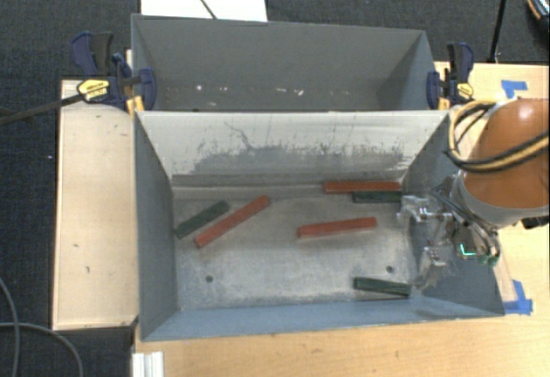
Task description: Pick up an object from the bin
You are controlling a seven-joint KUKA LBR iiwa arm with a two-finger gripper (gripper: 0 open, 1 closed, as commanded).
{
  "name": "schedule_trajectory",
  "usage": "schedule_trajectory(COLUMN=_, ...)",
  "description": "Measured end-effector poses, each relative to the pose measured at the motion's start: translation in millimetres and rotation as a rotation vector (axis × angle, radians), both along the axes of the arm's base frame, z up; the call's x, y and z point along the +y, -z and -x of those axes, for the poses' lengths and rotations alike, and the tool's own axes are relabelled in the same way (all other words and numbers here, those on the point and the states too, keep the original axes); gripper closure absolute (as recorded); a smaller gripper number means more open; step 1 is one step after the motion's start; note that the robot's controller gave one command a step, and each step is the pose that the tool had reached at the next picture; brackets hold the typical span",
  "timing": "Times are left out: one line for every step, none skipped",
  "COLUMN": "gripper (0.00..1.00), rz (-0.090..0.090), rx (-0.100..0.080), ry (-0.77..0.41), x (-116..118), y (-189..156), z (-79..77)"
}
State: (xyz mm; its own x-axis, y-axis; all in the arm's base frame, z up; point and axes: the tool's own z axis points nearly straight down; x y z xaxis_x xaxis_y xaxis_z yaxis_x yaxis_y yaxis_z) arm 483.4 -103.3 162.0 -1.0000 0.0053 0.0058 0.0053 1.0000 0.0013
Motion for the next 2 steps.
schedule_trajectory(gripper=0.0, rz=-0.001, rx=-0.004, ry=-0.066, x=40, y=95, z=-43.6)
schedule_trajectory(gripper=0.0, rz=0.0, rx=-0.011, ry=-0.362, x=80, y=90, z=-32.4)
